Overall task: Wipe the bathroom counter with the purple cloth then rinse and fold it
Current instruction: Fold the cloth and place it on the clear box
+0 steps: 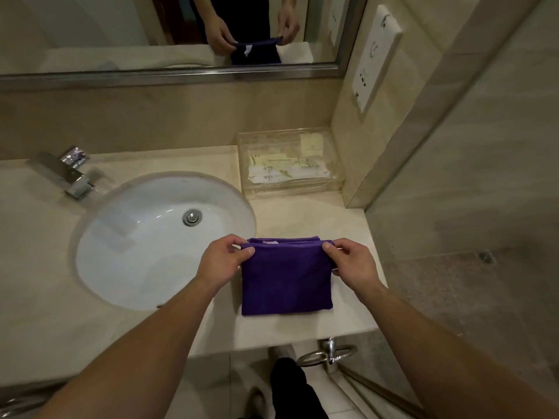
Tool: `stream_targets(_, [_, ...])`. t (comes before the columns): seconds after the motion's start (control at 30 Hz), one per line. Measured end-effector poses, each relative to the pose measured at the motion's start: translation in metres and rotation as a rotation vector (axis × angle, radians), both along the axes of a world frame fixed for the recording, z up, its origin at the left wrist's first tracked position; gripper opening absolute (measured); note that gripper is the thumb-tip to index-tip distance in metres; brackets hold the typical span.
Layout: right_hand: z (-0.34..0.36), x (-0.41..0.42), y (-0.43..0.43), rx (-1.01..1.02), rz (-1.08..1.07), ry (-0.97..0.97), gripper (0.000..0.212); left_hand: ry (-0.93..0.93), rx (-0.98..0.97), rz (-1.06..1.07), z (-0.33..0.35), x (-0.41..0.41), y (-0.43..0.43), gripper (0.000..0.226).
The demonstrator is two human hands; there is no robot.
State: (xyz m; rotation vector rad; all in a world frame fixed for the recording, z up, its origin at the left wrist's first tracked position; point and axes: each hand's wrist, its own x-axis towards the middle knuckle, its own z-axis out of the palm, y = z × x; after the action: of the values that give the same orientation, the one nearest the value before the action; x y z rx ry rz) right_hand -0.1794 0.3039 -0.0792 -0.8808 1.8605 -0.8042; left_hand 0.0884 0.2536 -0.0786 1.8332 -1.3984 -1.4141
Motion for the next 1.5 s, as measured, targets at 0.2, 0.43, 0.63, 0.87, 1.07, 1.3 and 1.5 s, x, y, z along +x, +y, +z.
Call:
stream_targets(0.2, [-0.025,-0.006,-0.028,0.073,0.073,0.068,0.017,-0.074,0.045,0.022,-0.019,-0.008,-0.02,0.006])
stream_targets(0.43, [-0.042,-0.01,-0.038,0.122,0.094,0.126,0.017,-0.105,0.08,0.056,-0.032,-0.013,-0.027,0.008])
stream_targets(0.63, [-0.044,-0.008,-0.046,0.146,0.124,0.195,0.019,-0.224,0.049,0.032,-0.035,-0.018,-0.032,0.009])
stream_targets(0.87, [-0.039,-0.007,-0.057,0.213,0.244,0.325,0.024,-0.356,0.081,-0.105,-0.036,-0.025,-0.038,0.029])
stream_targets(1.07, [-0.029,-0.01,-0.07,0.291,0.437,0.498,0.026,-0.384,0.092,-0.25,-0.033,-0.026,-0.044,0.038])
stream_targets(1.3, [-0.019,-0.004,-0.07,0.136,0.852,0.601,0.056,-0.406,0.118,-0.271,-0.027,-0.025,-0.057,0.019])
stream_targets(1.5, [-0.016,0.003,-0.083,0.304,0.762,0.53,0.026,-0.322,0.182,-0.349,-0.014,-0.026,-0.065,0.042])
